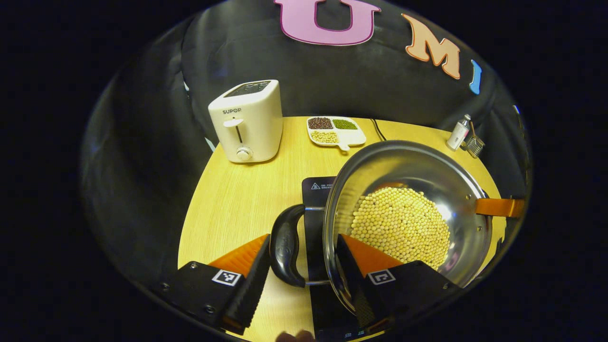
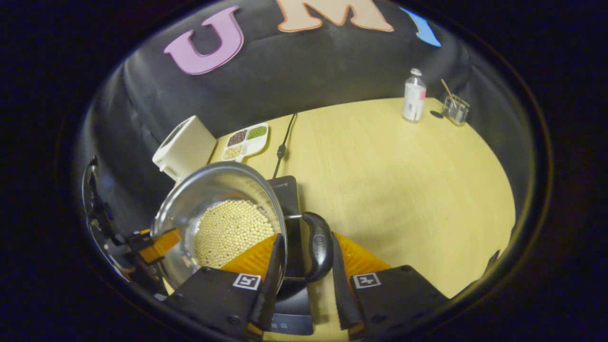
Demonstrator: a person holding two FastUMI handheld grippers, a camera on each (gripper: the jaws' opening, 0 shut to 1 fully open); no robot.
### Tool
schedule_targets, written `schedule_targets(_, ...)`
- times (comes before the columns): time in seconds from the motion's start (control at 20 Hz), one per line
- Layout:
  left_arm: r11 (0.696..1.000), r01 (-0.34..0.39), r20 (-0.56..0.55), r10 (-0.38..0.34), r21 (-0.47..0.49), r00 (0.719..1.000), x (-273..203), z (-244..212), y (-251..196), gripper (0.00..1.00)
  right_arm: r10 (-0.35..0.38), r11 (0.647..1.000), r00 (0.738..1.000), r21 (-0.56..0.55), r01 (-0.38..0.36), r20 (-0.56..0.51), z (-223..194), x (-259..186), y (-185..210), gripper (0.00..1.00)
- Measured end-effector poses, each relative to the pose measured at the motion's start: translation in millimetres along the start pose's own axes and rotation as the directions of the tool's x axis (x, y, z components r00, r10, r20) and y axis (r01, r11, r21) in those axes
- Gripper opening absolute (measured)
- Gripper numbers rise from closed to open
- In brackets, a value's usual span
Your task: First push the handle of the pot to place it horizontally, then grasp the pot with both hands and set it on the induction cooktop.
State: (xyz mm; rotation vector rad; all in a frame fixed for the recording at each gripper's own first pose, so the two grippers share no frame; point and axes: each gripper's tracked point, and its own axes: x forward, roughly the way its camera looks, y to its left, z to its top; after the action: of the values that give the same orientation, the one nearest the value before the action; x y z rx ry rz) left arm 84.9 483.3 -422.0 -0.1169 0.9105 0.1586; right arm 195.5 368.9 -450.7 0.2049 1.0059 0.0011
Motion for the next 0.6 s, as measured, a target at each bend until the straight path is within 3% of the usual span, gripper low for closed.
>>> schedule_targets(0.2, 0.997, -0.072, 0.026, 0.072, 0.001, 0.997, -15.3, 4.8, 10.8, 0.93, 0.07, 0.996, 0.997, 0.053, -0.072, 0.031, 11.1, -10.8, -6.8, 0.49)
schedule_targets(0.25, 0.996, -0.089, 0.03, 0.089, 0.004, 0.996, -21.1, 6.0, 11.4, 0.94, 0.087, 0.994, 0.996, 0.058, -0.089, 0.037, 14.1, -14.3, -8.1, 0.63)
schedule_targets(0.4, 0.99, -0.14, 0.055, 0.14, 0.003, 0.989, -43.7, 13.5, 4.5, 0.94, 0.141, 0.988, 0.99, 0.065, -0.143, 0.026, 14.3, -24.3, -18.7, 0.62)
schedule_targets(0.45, 0.99, -0.143, 0.058, 0.143, -0.005, 0.988, -51.2, 14.2, -4.4, 0.94, 0.155, 0.985, 0.988, 0.074, -0.156, 0.025, 14.2, -29.4, -25.6, 0.72)
schedule_targets(0.55, 0.992, -0.127, 0.064, 0.128, -0.025, 0.99, -65.3, 13.2, -30.7, 0.93, 0.177, 0.981, 0.984, 0.079, -0.179, 0.03, 14.0, -37.3, -42.1, 0.78)
schedule_targets(0.6, 0.993, -0.116, 0.057, 0.118, -0.036, 0.991, -71.8, 9.7, -45.7, 0.92, 0.177, 0.981, 0.984, 0.072, -0.179, 0.029, 11.8, -42.6, -55.1, 0.87)
